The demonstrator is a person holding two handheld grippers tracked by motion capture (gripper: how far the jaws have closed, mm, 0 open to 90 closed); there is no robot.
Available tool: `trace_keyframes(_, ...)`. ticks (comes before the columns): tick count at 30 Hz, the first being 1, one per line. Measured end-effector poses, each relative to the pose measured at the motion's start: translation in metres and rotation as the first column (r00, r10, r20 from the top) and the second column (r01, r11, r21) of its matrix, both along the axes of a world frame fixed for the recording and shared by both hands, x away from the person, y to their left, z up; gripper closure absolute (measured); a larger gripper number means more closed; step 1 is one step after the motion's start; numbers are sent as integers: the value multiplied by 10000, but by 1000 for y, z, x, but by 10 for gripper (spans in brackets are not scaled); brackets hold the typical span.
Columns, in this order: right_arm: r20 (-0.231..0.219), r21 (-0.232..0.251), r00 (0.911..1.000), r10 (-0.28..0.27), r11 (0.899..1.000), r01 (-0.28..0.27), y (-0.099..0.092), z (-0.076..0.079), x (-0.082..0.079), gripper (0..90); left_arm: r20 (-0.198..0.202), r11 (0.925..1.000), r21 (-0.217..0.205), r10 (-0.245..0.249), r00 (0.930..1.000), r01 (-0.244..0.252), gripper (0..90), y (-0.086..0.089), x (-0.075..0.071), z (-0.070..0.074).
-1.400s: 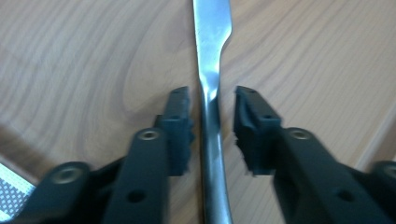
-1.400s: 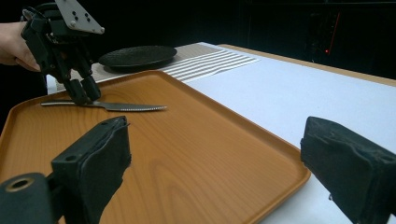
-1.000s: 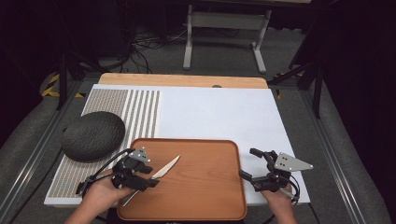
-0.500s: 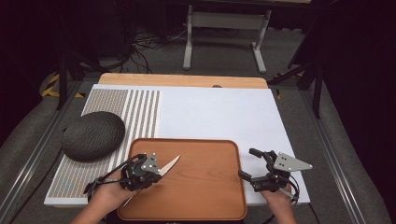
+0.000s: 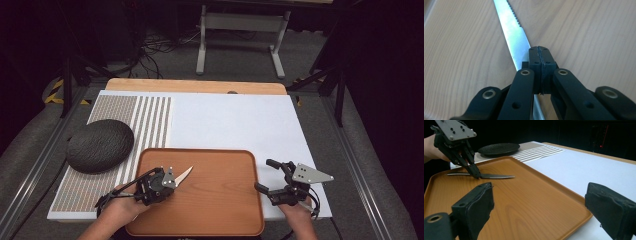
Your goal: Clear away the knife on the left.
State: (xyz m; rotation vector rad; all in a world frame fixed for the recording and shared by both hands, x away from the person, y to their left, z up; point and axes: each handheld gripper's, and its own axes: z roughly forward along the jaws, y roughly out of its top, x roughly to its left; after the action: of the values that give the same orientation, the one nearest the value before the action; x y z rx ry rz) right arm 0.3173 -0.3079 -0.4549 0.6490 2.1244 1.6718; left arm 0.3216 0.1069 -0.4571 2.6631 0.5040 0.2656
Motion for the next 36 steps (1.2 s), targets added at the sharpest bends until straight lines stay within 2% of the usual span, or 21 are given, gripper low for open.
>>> trace_keyframes(17,-24,10,10000,-37,10000,37,0,0,1,90,-171,9987,-125,495,9986,-497,900,16,8,0)
trace_keyframes(36,-12,-1,10000,-34,10000,34,-1,0,2,90,-484,9909,-239,1315,9901,-1328,899,41,16,-1)
